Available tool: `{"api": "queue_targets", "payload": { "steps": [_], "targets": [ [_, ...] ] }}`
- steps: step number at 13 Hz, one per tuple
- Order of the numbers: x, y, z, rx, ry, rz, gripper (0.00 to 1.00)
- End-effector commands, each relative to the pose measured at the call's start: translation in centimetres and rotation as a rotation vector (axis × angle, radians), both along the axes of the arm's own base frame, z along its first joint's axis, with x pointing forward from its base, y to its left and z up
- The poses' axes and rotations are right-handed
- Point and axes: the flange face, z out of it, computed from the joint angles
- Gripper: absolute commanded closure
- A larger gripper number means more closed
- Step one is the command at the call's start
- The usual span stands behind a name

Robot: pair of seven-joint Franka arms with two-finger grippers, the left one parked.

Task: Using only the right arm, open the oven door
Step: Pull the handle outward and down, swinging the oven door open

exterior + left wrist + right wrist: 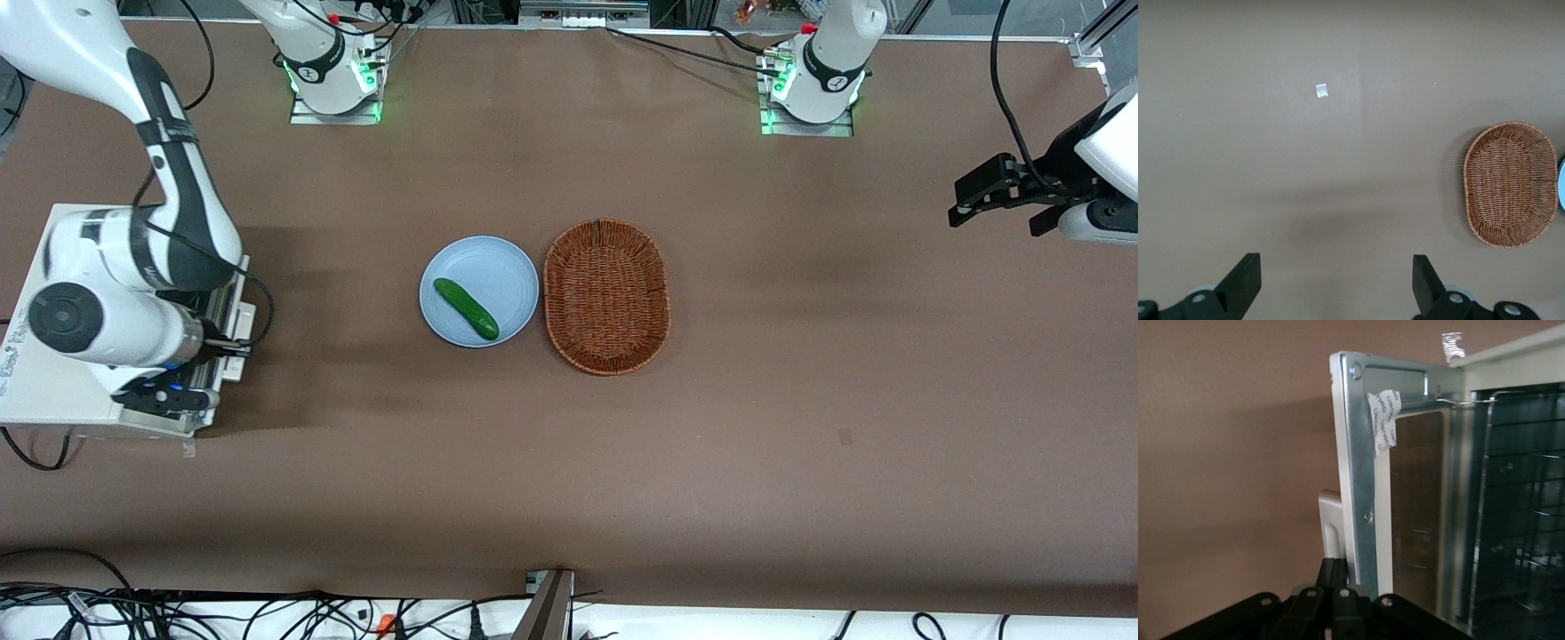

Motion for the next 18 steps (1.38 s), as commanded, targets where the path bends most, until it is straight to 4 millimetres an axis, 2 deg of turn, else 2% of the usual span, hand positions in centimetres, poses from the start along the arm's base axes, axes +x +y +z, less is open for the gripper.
{"api": "queue_targets", "payload": {
  "steps": [1, 2, 4, 6, 7, 8, 9, 11, 12, 13, 15, 17, 18],
  "targets": [
    [0.6, 2.2, -2.4, -0.005, -0.034, -0.075, 1.00],
    [0.7, 3.5, -3.3, -0.003, -0.046, -0.096, 1.00],
    [0.8, 4.6, -5.0, 0.001, -0.059, -0.122, 1.00],
    [0.9, 5.5, -5.2, 0.001, -0.067, -0.146, 1.00],
    [1.0, 6.1, -4.4, 0.002, -0.072, -0.139, 0.95],
    [1.3, 6.3, -3.1, 0.009, -0.078, -0.142, 0.81],
    [1.1, 7.1, -1.0, 0.026, -0.074, -0.144, 0.54],
    [0.7, 8.8, 3.9, 0.046, -0.085, -0.130, 0.32],
    [0.1, 9.4, 6.3, 0.048, -0.094, -0.110, 0.08],
    [-0.5, 10.0, 9.3, 0.053, -0.114, -0.072, 0.00],
    [-2.2, 11.3, 15.2, 0.086, -0.142, 0.012, 0.00],
    [-4.3, 11.3, 20.3, 0.146, -0.142, 0.097, 0.00],
    [-5.3, 11.1, 22.2, 0.146, -0.139, 0.134, 0.00]
  ]
}}
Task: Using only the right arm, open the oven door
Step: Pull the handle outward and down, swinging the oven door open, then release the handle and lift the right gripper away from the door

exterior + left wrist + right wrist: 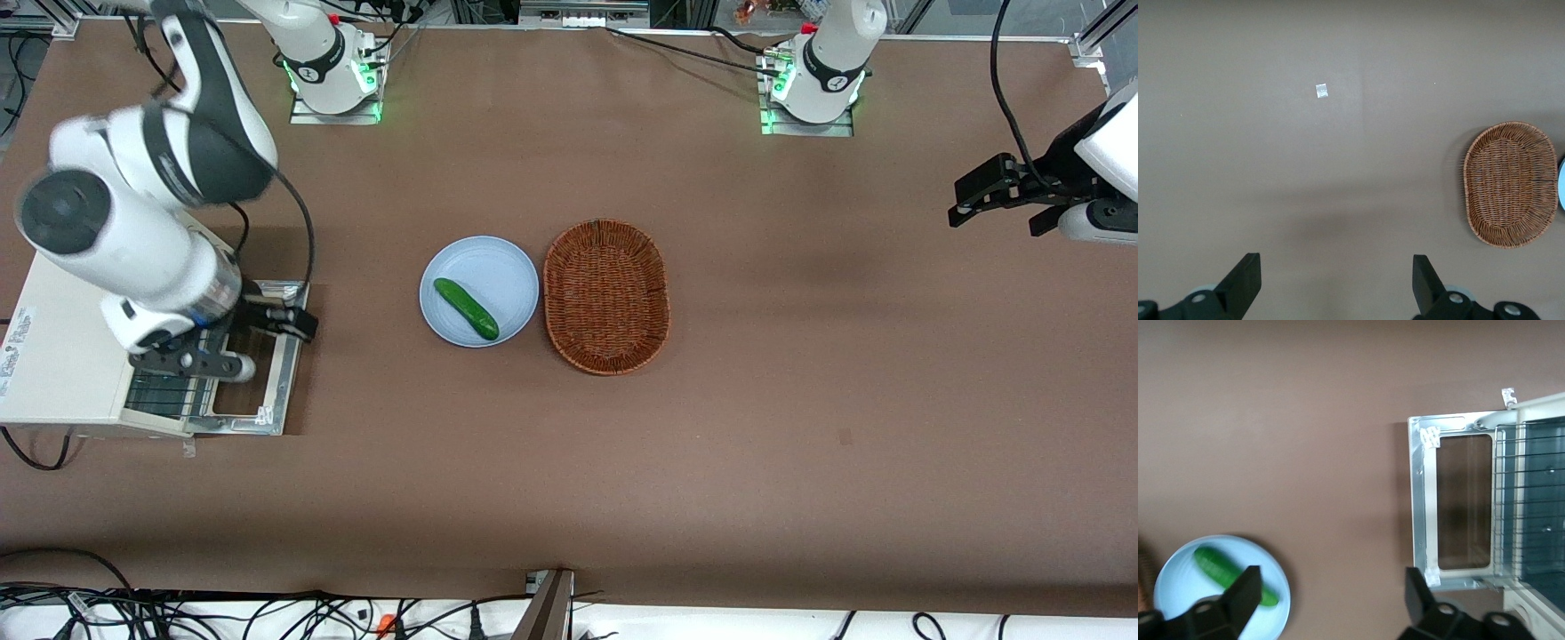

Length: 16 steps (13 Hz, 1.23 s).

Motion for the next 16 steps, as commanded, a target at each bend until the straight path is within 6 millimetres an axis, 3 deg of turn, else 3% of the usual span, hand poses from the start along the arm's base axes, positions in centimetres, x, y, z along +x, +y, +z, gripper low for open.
{"api": "queue_targets", "payload": {
  "steps": [1, 4, 6, 9, 16],
  "targets": [
    [-3.1, -1.2, 4.8, 0.005, 0.017, 0.093, 0.00],
    [-5.3, -3.4, 8.9, 0.037, 0.019, 0.151, 0.00],
    [-6.2, -5.3, 10.6, 0.060, 0.012, 0.191, 0.00],
    [-6.1, -6.4, 11.3, 0.060, -0.003, 0.187, 0.00],
    [-6.2, -5.6, 12.1, 0.061, -0.005, 0.196, 0.00]
  ]
}}
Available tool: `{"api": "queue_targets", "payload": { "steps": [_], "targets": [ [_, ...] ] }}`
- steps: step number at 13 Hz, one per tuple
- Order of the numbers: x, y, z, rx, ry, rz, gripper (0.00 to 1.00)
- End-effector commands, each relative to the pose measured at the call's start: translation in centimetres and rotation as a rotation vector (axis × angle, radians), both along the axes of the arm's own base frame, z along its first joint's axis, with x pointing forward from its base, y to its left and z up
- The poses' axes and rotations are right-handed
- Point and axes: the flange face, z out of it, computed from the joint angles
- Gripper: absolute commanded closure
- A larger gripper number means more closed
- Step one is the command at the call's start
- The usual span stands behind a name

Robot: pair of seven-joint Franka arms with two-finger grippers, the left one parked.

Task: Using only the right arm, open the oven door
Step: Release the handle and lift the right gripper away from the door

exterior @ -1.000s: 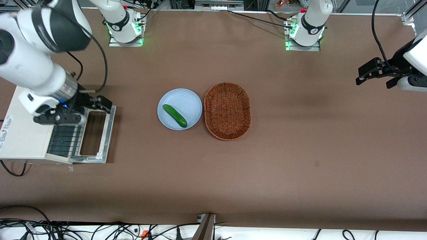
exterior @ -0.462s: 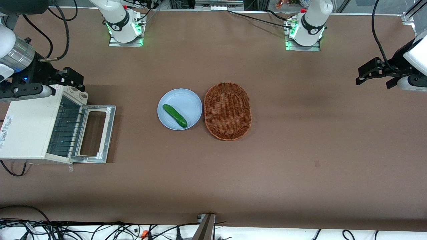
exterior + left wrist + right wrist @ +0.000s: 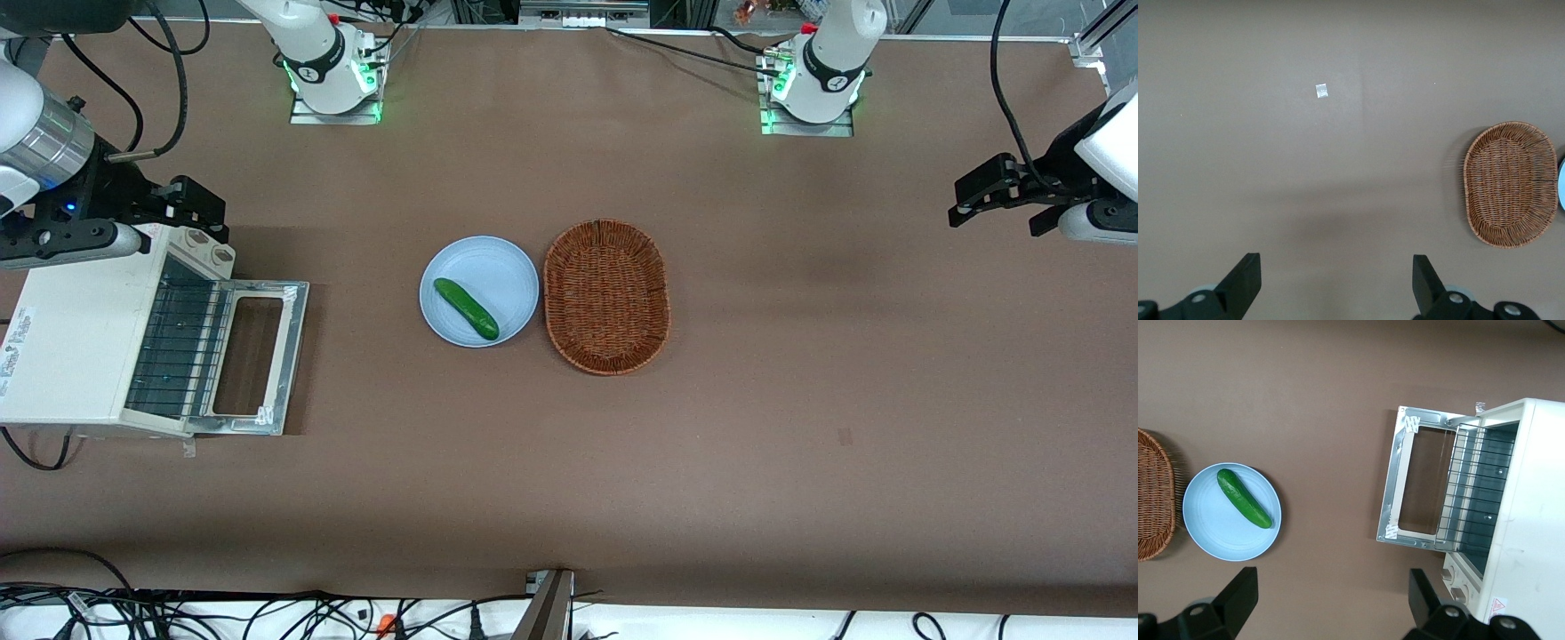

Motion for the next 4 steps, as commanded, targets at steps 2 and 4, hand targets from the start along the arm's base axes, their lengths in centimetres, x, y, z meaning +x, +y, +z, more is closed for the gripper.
{"api": "queue_targets", "payload": {
  "steps": [2, 4],
  "targets": [
    [-0.47, 0.08, 0.81, 0.017, 0.004, 0.014, 0.00],
    [-0.70, 0.07, 0.92, 0.015, 0.010, 0.015, 0.00]
  ]
}}
